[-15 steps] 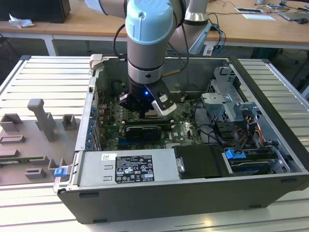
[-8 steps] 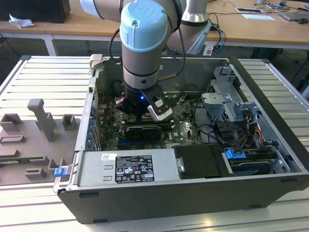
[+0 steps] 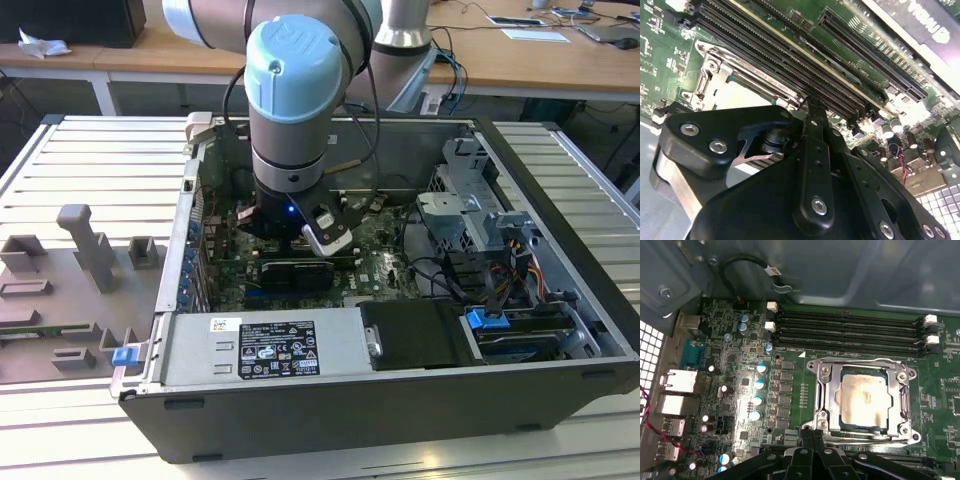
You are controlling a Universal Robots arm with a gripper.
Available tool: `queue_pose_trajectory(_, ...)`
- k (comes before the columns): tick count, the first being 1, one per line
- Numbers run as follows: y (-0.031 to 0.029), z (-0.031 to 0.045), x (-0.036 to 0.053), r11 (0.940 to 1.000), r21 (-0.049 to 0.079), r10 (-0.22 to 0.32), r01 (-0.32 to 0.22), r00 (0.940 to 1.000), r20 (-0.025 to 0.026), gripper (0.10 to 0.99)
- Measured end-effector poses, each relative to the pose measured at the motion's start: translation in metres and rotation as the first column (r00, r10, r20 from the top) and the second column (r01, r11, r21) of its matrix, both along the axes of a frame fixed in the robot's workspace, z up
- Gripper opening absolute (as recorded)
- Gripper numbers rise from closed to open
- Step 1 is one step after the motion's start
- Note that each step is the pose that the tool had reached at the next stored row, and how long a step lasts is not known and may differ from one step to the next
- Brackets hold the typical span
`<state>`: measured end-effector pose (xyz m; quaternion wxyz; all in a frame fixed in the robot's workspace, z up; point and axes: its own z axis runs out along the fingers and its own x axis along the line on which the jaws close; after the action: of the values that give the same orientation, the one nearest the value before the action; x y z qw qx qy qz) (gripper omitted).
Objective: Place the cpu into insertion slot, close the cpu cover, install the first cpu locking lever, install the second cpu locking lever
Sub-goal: 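Install the second cpu locking lever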
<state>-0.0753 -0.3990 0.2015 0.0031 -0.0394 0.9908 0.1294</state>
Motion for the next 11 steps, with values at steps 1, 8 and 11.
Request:
queue_pose_trajectory(1, 0.0001, -0.0002, -0.0001, 1.0, 0.002, 0.0, 0.0, 1.0, 0.0, 0.106)
queue_pose_trajectory(8, 0.0013, -0.0019, -0.0006, 0.9999, 0.017, 0.0, 0.0, 1.0, 0.0, 0.106)
queue_pose_trajectory(11, 0.0026, -0.0035, -0.0008, 0.9997, 0.026, 0.0, 0.0, 1.0, 0.0001, 0.106)
